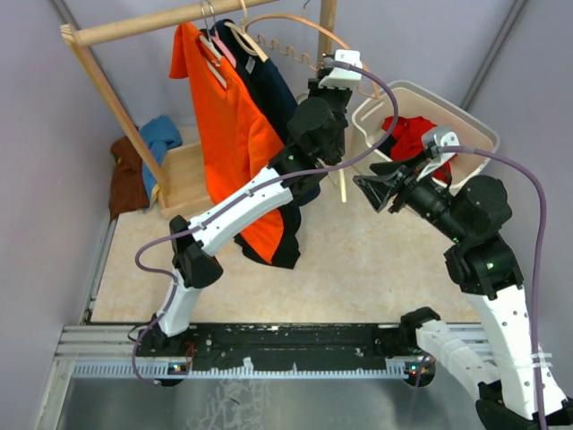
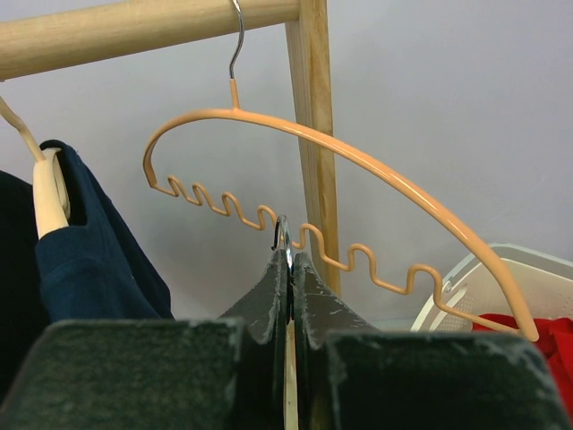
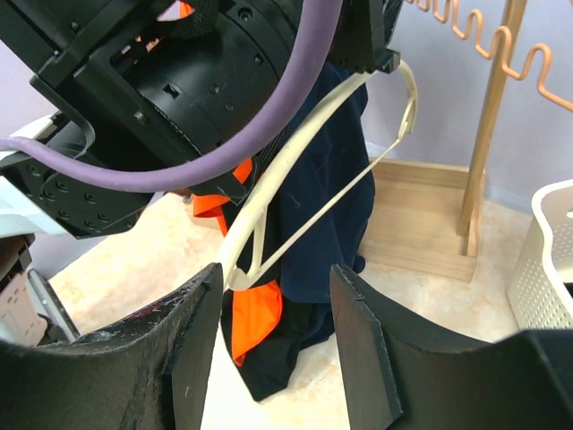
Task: Remove the t-shirt from the hanger
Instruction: Place the hanger on the clothesline.
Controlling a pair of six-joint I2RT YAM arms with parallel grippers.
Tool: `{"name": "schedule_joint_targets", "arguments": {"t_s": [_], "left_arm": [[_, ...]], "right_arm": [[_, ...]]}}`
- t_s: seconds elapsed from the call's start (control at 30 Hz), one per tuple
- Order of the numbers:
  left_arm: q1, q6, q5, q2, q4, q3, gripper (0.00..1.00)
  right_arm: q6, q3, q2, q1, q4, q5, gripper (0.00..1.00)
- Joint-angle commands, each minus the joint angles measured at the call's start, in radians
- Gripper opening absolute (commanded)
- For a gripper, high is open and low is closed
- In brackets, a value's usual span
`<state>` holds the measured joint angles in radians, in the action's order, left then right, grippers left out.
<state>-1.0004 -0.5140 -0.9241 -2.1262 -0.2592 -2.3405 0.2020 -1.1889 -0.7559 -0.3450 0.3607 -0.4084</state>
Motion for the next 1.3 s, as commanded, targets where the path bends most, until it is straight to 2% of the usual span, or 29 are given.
{"name": "schedule_joint_targets", "arguments": {"t_s": [0.0, 0.43, 0.8, 1.27], "left_arm": [[0.006, -0.015, 0.002, -0.007, -0.08, -0.025, 0.0], [0.006, -0.037, -0.032, -0.046, -0.19, -0.015, 0.0], [0.003, -0.048, -0.045, -0.053, -0.209, -0.02, 0.0], [-0.021, -0.084, -0.062, -0.061, -0.246, -0.023, 0.0]], "right_arm": [[0.021, 0.016, -0.008, -0.009, -0.065, -0.042, 0.51], [0.041, 0.052, -0.017, -0.011, -0.086, -0.041, 0.51], [0.049, 0.064, -0.047, -0.026, -0.093, -0.015, 0.51], [0.067, 0.097, -0.079, -0.065, -0.152, 0.091, 0.37]]}}
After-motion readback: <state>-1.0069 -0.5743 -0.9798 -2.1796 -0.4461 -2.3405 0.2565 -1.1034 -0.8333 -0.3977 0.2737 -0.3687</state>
